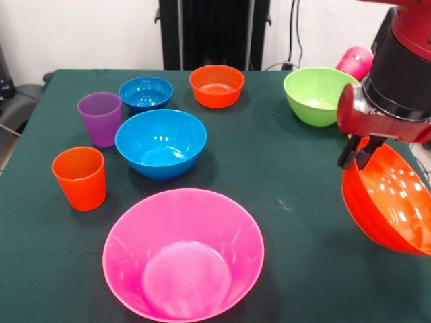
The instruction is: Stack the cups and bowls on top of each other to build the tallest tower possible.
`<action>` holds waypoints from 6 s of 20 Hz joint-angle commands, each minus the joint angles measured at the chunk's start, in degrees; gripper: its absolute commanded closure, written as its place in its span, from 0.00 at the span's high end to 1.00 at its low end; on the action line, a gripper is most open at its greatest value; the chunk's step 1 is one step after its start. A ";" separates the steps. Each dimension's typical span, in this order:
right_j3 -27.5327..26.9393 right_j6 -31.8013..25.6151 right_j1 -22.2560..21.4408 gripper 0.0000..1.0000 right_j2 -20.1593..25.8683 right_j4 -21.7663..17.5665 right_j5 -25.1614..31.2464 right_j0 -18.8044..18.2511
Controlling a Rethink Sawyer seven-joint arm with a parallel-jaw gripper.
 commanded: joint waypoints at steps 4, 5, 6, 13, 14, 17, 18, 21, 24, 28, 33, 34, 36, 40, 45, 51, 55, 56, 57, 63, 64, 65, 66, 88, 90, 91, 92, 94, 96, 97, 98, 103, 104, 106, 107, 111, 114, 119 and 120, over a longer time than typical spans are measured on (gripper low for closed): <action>6.48 0.25 -2.43 0.00 3.29 0.38 -1.17 -2.70; 6.40 0.37 -2.23 0.00 3.42 0.43 -1.33 -2.81; 6.31 0.48 -2.04 0.00 3.54 0.47 -1.49 -2.92; 5.07 0.43 -1.55 0.00 3.09 -0.44 -0.76 -2.73; 5.03 0.19 -1.61 0.00 3.07 -0.48 -0.62 -2.84; 5.31 -0.57 -1.92 0.00 3.17 -0.42 -0.44 -3.27; 5.70 -0.72 -2.12 0.00 3.22 -0.36 -0.56 -3.34; 6.14 -1.04 -2.49 0.00 3.31 -0.22 -0.51 -3.54; 6.15 -1.79 -2.64 0.00 3.48 -0.17 -0.29 -3.98; 5.93 -2.72 -2.78 0.00 3.87 0.16 0.30 -4.84; 4.84 -3.41 -2.71 0.00 4.09 0.22 1.73 -5.37; 4.74 -3.59 -2.73 0.00 4.12 0.19 1.89 -5.51; 4.26 -3.84 -2.62 0.00 4.27 0.20 2.46 -5.64; 2.55 -4.12 -2.55 0.00 4.35 0.20 4.99 -5.72; 0.55 -4.21 -1.96 0.00 4.53 0.08 6.84 -5.81; -2.72 -4.76 -1.33 0.00 4.84 0.01 10.08 -6.15; -5.42 -4.87 -0.63 0.00 5.24 0.25 12.18 -6.39; -5.62 -4.78 -0.78 0.00 5.18 0.29 12.23 -6.44; -5.87 -4.49 -0.89 0.00 5.06 0.32 12.33 -6.47; -7.94 -3.31 -0.29 0.00 4.84 0.44 12.24 -7.01; -8.39 -3.37 -0.10 0.00 4.86 0.50 12.48 -7.16; -8.80 -3.57 0.09 0.00 4.91 0.51 12.70 -7.36; -8.79 -3.90 0.14 0.00 4.94 0.55 12.60 -7.53; -9.22 -7.82 0.18 0.00 5.70 0.39 12.73 -10.13; -9.48 -7.96 0.28 0.00 5.77 0.36 12.95 -10.18; -9.49 -8.01 0.29 0.00 5.80 0.36 12.99 -10.21; -9.40 -8.08 0.25 0.00 5.79 0.37 12.92 -10.23; -9.56 -8.14 0.34 0.00 5.80 0.38 13.00 -10.22; -9.50 -8.14 0.26 0.00 5.80 0.39 13.00 -10.20; -9.41 -8.10 0.17 0.00 5.79 0.41 13.03 -10.18; -9.77 -8.13 0.38 0.00 5.86 0.42 13.18 -10.22; -10.02 -8.64 0.35 0.00 6.08 0.80 14.17 -10.69; -10.11 -8.86 0.35 0.00 6.11 0.82 14.30 -10.80; -10.82 -9.16 0.60 0.00 6.20 0.79 14.82 -10.94; -10.74 -9.22 0.54 0.00 6.20 0.80 14.80 -11.00; -9.53 -9.62 -0.11 0.00 6.23 0.95 14.12 -11.48; -9.29 -9.83 -0.06 0.00 6.23 0.85 13.56 -11.75; -7.87 -10.23 -0.45 0.00 6.39 0.90 12.24 -12.15; -7.18 -10.34 -0.74 0.00 6.41 0.93 11.75 -12.32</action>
